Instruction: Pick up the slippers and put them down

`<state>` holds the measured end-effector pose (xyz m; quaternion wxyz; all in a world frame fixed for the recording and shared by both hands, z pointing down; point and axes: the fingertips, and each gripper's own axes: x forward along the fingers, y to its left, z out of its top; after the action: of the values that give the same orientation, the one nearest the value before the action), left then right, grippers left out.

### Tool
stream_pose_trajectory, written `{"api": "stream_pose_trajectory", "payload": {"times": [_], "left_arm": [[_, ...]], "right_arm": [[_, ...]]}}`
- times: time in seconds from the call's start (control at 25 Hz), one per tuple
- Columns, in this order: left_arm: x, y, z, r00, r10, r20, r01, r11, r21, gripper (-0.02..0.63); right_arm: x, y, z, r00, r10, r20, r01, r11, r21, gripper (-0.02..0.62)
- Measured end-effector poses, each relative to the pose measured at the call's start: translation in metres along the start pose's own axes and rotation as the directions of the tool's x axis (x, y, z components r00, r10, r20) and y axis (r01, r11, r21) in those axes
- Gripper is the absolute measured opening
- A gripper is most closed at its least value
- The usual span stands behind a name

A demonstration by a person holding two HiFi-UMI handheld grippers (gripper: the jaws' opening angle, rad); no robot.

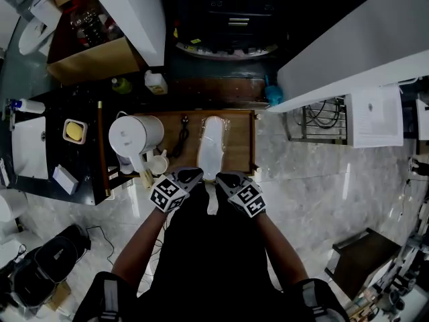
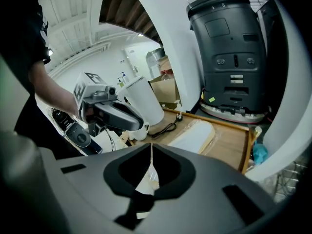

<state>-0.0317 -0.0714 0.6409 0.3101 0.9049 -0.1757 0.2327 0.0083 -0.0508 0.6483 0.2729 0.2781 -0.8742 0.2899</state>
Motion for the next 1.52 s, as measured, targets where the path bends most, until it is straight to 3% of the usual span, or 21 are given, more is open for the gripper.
{"api": "stream_pose_trajectory", "payload": {"times": [0.2, 0.44, 0.76, 0.88, 1.32, 1.52], "left_arm": [[0.012, 0.01, -0.01, 0.999, -0.008, -0.035, 0.007, 1.0, -0.022, 0.015], [0.028, 0.03, -0.023, 0.998, 0.004, -0.064, -0.007, 0.999, -0.047, 0.022], [0.042, 0.051, -0.045, 0.995, 0.029, -0.098, -0.041, 0.992, -0.122, 0.134], [0.047, 0.059, -0.052, 0.992, 0.035, -0.122, -0.054, 0.986, -0.155, 0.204], [0.06, 0.079, -0.085, 0.982, 0.059, -0.182, -0.107, 0.958, -0.266, 0.29], [0.066, 0.082, -0.097, 0.977, 0.069, -0.201, -0.131, 0.939, -0.318, 0.291]], "right_arm": [[0.011, -0.014, -0.013, 0.999, 0.006, -0.041, -0.005, 0.999, 0.032, 0.02], [0.03, -0.036, -0.032, 0.994, 0.001, -0.111, 0.004, 0.999, 0.051, 0.088], [0.045, -0.052, -0.048, 0.989, 0.017, -0.144, 0.001, 0.992, 0.124, 0.165], [0.05, -0.06, -0.053, 0.987, 0.006, -0.16, 0.016, 0.99, 0.139, 0.226], [0.075, -0.069, -0.076, 0.983, 0.049, -0.174, -0.003, 0.967, 0.256, 0.345], [0.081, -0.069, -0.076, 0.983, 0.066, -0.171, -0.018, 0.962, 0.271, 0.351]]}}
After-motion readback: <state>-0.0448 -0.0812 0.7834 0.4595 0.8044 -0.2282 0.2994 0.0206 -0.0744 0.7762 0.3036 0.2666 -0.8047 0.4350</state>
